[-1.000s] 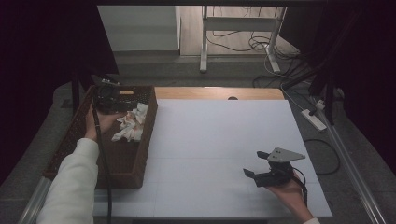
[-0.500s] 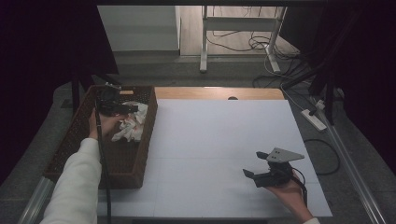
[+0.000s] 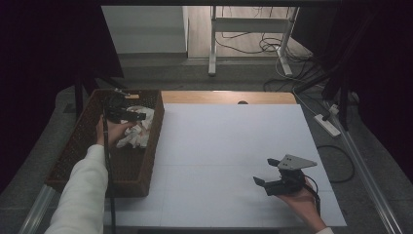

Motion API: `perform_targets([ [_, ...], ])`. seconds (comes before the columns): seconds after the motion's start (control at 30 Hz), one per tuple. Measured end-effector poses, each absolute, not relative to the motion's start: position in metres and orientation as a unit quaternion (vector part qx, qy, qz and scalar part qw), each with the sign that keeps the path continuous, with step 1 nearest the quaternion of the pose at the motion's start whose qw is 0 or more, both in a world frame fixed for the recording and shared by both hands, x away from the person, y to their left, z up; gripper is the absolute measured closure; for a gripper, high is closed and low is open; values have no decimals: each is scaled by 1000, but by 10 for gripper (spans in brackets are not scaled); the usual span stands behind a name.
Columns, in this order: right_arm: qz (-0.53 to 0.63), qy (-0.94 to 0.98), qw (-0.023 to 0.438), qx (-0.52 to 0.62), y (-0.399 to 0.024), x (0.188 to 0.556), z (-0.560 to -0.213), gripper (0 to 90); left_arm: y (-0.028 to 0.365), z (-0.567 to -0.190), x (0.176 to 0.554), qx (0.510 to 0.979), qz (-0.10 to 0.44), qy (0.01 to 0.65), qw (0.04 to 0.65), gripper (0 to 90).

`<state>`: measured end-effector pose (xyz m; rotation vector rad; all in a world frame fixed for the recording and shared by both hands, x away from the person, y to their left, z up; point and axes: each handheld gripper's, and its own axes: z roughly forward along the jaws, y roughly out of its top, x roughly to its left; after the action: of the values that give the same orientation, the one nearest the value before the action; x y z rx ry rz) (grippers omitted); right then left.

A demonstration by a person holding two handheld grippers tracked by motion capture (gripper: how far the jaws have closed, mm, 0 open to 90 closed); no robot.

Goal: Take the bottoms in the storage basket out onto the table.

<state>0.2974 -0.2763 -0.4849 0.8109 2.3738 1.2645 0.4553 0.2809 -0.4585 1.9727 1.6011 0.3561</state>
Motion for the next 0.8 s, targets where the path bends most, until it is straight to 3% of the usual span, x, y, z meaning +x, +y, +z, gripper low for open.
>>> perform_targets([
  [0.8, 438, 838, 163, 282, -274, 298, -487, 141, 275, -485, 463, 751, 114, 608, 232, 89],
])
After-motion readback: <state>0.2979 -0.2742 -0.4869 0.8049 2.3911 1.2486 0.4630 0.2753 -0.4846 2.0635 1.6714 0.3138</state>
